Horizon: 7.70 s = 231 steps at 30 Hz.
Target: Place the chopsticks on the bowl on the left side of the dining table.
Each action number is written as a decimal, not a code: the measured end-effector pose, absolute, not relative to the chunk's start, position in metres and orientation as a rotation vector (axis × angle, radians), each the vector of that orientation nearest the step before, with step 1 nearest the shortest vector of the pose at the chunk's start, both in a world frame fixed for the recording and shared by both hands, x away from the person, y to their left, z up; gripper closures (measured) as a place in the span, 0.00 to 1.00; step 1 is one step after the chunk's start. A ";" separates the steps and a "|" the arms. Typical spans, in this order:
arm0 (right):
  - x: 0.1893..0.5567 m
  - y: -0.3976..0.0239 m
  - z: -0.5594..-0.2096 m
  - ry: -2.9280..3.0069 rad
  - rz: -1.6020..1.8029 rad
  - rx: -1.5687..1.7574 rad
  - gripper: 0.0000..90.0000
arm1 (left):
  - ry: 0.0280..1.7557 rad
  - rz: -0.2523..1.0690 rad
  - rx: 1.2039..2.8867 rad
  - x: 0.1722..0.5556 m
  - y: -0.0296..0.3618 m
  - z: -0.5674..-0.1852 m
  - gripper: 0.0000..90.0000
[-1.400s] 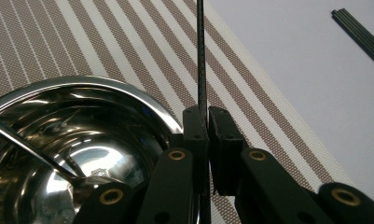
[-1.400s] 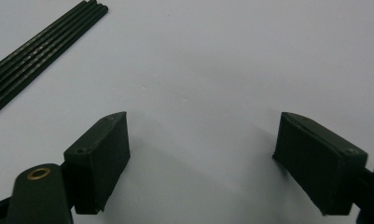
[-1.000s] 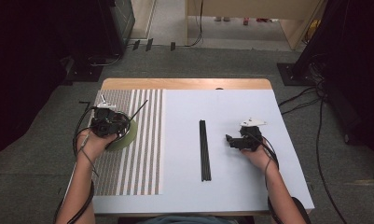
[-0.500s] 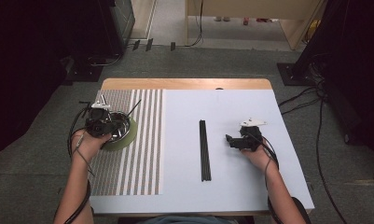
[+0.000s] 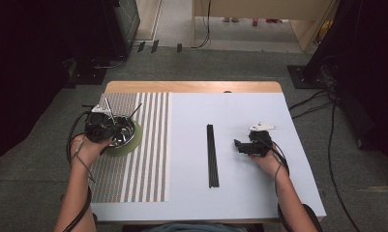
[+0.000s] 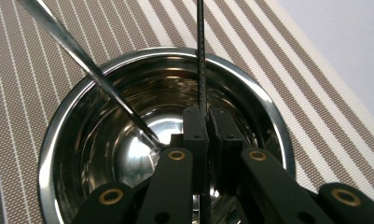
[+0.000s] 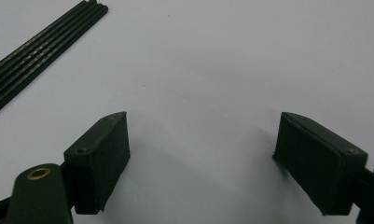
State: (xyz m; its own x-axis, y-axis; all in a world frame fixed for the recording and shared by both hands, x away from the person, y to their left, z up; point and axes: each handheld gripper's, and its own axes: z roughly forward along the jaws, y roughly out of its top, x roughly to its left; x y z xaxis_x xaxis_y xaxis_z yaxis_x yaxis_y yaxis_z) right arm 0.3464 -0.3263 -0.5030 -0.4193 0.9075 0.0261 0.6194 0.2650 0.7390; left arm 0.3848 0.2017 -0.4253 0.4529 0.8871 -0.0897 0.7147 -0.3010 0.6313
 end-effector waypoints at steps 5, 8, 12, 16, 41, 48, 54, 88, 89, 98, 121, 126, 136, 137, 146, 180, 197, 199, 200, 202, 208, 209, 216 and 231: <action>0.346 -0.326 -0.503 2.137 0.965 1.385 0.19 | 1.336 0.376 2.092 0.386 0.205 -0.427 0.97; 0.346 -0.326 -0.503 2.137 0.965 1.384 0.20 | 1.336 0.393 2.091 0.387 0.207 -0.427 0.97; 0.346 -0.326 -0.503 2.137 0.965 1.384 0.19 | 1.330 0.427 2.101 0.386 0.209 -0.428 0.97; 0.346 -0.326 -0.503 2.137 0.965 1.384 0.19 | 1.335 0.426 2.093 0.387 0.211 -0.428 0.97; 0.346 -0.326 -0.503 2.138 0.966 1.385 0.20 | 1.308 0.379 1.983 0.385 0.190 -0.408 0.46; 0.346 -0.326 -0.503 2.138 0.965 1.388 0.19 | 1.297 0.396 1.997 0.384 0.181 -0.407 0.45; 0.346 -0.326 -0.503 2.139 0.964 1.386 0.20 | 1.277 0.396 1.999 0.383 0.172 -0.404 0.44; 0.346 -0.327 -0.503 2.139 0.965 1.384 0.20 | 1.162 0.370 2.072 0.372 0.108 -0.410 0.41; 0.346 -0.326 -0.503 2.139 0.964 1.387 0.19 | 1.161 0.373 2.072 0.371 0.107 -0.410 0.41; 0.346 -0.327 -0.503 2.140 0.964 1.384 0.19 | 1.148 0.390 2.062 0.369 0.096 -0.415 0.40; 0.346 -0.326 -0.503 2.139 0.964 1.383 0.19 | 1.091 0.381 2.079 0.360 0.068 -0.427 0.39; 0.346 -0.327 -0.503 2.140 0.963 1.382 0.20 | 1.073 0.388 2.091 0.357 0.059 -0.430 0.39; 0.346 -0.327 -0.503 2.140 0.963 1.382 0.20 | 1.047 0.375 2.110 0.353 0.046 -0.437 0.39; 0.346 -0.326 -0.503 2.139 0.964 1.382 0.19 | 1.045 0.370 2.113 0.352 0.044 -0.438 0.39; 0.346 -0.327 -0.503 2.140 0.963 1.383 0.19 | 1.024 0.368 2.137 0.349 0.032 -0.443 0.38; 0.346 -0.326 -0.503 2.140 0.964 1.382 0.19 | 0.962 0.350 2.154 0.334 -0.003 -0.457 0.37; 0.346 -0.327 -0.503 2.140 0.962 1.381 0.19 | 0.912 0.342 2.179 0.324 -0.023 -0.468 0.35; 0.346 -0.327 -0.503 2.141 0.962 1.381 0.19 | 0.909 0.341 2.179 0.322 -0.026 -0.469 0.35; 0.346 -0.327 -0.503 2.140 0.962 1.381 0.19 | 0.909 0.345 2.176 0.321 -0.027 -0.470 0.35; 0.346 -0.327 -0.503 2.141 0.962 1.381 0.19 | 0.905 0.340 2.173 0.318 -0.030 -0.472 0.35; 0.346 -0.327 -0.503 2.141 0.963 1.381 0.19 | 0.913 0.296 2.171 0.315 -0.038 -0.478 0.32; 0.346 -0.327 -0.503 2.141 0.963 1.381 0.19 | 0.915 0.294 2.168 0.314 -0.040 -0.479 0.32; 0.346 -0.327 -0.503 2.141 0.962 1.381 0.19 | 0.915 0.308 2.167 0.311 -0.047 -0.483 0.30; 0.346 -0.327 -0.503 2.141 0.962 1.380 0.19 | 0.883 0.329 2.187 0.303 -0.061 -0.491 0.28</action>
